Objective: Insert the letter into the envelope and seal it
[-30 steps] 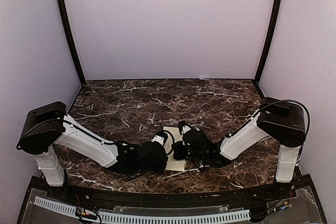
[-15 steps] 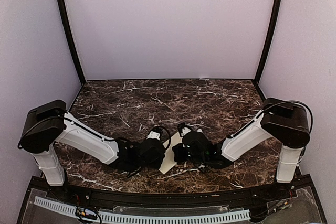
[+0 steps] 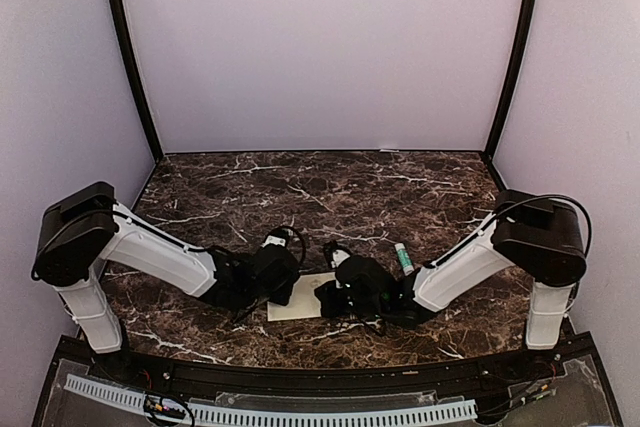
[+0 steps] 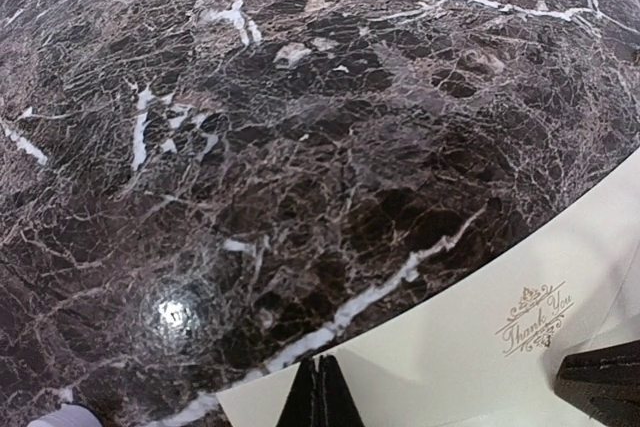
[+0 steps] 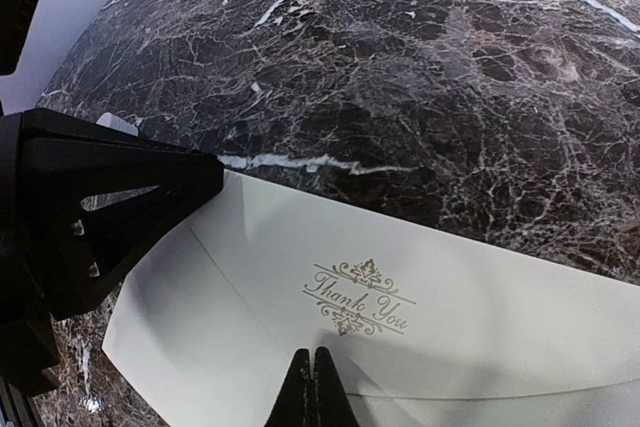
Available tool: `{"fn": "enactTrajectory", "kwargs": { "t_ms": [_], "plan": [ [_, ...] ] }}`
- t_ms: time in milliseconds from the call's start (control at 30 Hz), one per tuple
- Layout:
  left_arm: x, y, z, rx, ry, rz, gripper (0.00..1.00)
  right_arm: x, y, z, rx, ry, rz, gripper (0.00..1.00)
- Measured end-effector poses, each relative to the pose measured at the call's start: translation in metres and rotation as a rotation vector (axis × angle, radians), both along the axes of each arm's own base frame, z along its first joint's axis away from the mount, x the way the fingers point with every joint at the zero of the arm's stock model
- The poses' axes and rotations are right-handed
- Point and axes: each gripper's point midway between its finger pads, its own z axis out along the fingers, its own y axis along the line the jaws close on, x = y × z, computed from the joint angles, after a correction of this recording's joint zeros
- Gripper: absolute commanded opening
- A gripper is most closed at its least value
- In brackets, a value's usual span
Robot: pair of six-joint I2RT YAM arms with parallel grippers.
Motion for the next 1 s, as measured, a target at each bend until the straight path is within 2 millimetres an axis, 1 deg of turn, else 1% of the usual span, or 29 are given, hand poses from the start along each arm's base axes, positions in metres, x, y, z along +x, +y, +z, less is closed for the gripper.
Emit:
{"fn": "enactTrajectory", "kwargs": {
  "t_ms": [100,167,300,367,467,633,667,800,1000],
  "plan": [
    [-0.003,0.003,0.003,0.013,0.019,-0.018,0.0,-0.001,0.001,0.0,-0.007,0.002,0.002,0.0],
    [-0.005,0.001,0.009,0.001,0.028,-0.04,0.0,0.0,0.001,0.0,-0.015,0.003,0.002,0.0],
    [-0.012,-0.015,0.029,-0.078,0.034,-0.104,0.0,0.0,0.001,0.0,-0.03,0.005,0.0,0.0],
    [-0.014,-0.024,0.033,-0.113,0.041,-0.135,0.0,0.001,0.001,0.0,-0.034,0.005,-0.002,0.0],
    [-0.019,-0.033,0.028,-0.133,0.065,-0.166,0.0,0.001,0.001,0.0,-0.035,0.005,-0.003,0.0],
    [-0.025,-0.041,0.003,-0.122,0.119,-0.198,0.0,0.002,0.0,0.001,-0.037,0.006,-0.006,0.0],
    [-0.025,-0.042,0.0,-0.125,0.118,-0.2,0.0,0.002,-0.001,0.001,-0.039,0.006,-0.006,0.0],
    [-0.023,-0.051,0.001,-0.16,0.11,-0.211,0.0,0.002,-0.001,0.001,-0.042,0.007,-0.007,0.0],
    [-0.02,-0.055,0.001,-0.179,0.097,-0.207,0.0,0.005,-0.005,0.001,-0.052,0.009,-0.016,0.0]
  ]
}}
